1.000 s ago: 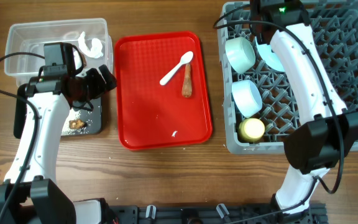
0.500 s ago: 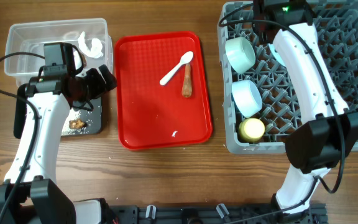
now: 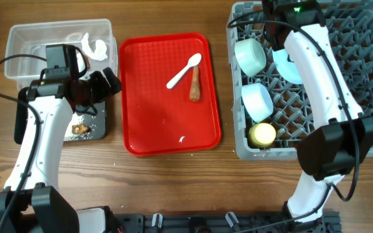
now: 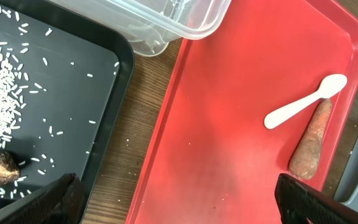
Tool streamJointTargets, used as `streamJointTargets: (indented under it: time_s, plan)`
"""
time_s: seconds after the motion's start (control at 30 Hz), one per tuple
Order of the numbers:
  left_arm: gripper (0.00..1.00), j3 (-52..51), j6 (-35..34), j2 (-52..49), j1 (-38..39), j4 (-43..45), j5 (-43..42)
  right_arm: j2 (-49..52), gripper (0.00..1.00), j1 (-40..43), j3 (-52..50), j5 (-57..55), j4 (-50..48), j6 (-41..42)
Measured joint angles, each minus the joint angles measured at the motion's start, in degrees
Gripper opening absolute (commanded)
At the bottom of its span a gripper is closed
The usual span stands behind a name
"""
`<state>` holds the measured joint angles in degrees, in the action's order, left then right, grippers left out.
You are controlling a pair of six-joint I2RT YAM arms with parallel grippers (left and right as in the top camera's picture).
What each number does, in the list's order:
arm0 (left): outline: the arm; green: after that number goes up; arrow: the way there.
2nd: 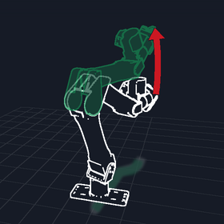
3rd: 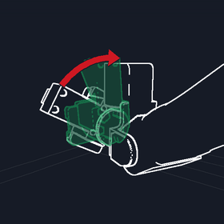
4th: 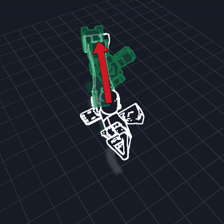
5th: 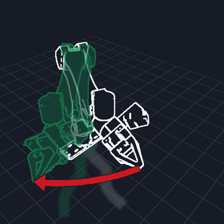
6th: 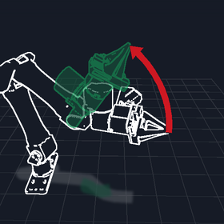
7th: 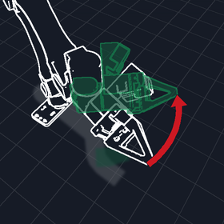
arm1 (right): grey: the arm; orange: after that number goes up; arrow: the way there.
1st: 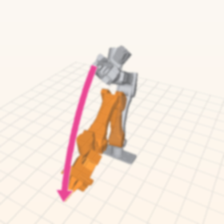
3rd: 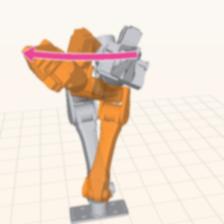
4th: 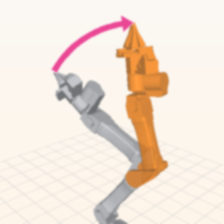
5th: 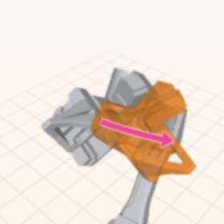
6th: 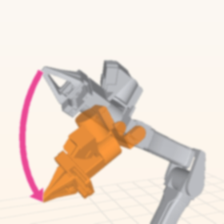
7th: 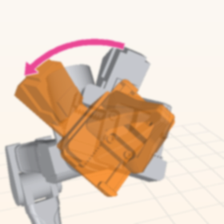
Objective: Sort waste into correct bins and load items into the dishwasher rack
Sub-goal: 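Lift the plate into the rack and stand it upright in a slot, then reach the right gripper to the white spoon and grasp it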
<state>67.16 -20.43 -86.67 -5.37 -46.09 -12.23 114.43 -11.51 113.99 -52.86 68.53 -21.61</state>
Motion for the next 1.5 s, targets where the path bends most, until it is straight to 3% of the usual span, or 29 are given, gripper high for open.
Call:
streamJointTargets:
  time_s: [0.2,0.27,0.3,0.33,0.37,0.4,0.43,0.8,1.03,1.17,1.3,1.37,1.43,1.5]
  plan:
    - [1.00,0.00,0.00,0.00,0.00,0.02,0.00,0.00,0.04,0.00,0.00,2.32,2.01,2.95]
    - [1.00,0.00,0.00,0.00,0.00,0.00,0.00,0.00,0.09,0.00,0.00,2.99,2.58,3.63]
    - [1.00,0.00,0.00,0.00,0.00,0.02,0.00,0.00,0.18,-0.02,0.00,3.39,2.86,3.76]
    - [1.00,0.00,0.00,0.00,0.00,0.00,0.00,0.00,0.36,-0.02,0.00,3.63,3.10,4.02]
    - [1.00,0.00,0.00,0.00,0.00,0.02,0.00,0.00,0.67,0.00,0.00,3.85,3.15,4.11]
    - [1.00,0.00,0.00,0.00,0.00,-0.02,0.00,0.00,0.91,0.00,0.00,4.17,3.23,4.37]
    - [1.00,0.00,0.00,0.00,0.00,0.02,0.00,0.00,1.00,0.00,0.00,4.46,3.26,4.63]
    - [1.00,0.00,0.00,0.00,0.00,0.02,0.00,0.00,1.00,-0.02,0.02,7.67,1.53,5.20]
    - [1.00,0.00,0.00,0.00,0.00,0.00,0.00,-2.14,1.00,-1.33,1.86,15.54,-5.51,5.53]
    - [1.00,0.00,0.00,0.00,0.00,0.00,0.00,-6.56,1.00,-4.61,3.06,33.46,-8.09,5.86]
    - [1.00,0.00,0.00,0.00,0.00,0.00,0.00,-8.61,1.00,-7.69,3.65,60.37,-9.07,6.03]
    - [1.00,0.00,0.00,0.00,0.00,0.00,-0.02,-8.11,0.87,-8.35,3.65,74.25,-12.28,8.11]
    - [1.00,0.00,0.00,0.00,0.00,0.02,-0.02,-7.61,0.80,-8.50,3.65,79.58,-14.64,10.43]
    - [1.00,0.00,0.00,0.00,0.00,-0.04,0.00,-6.43,0.80,-8.96,3.82,82.16,-18.69,17.07]
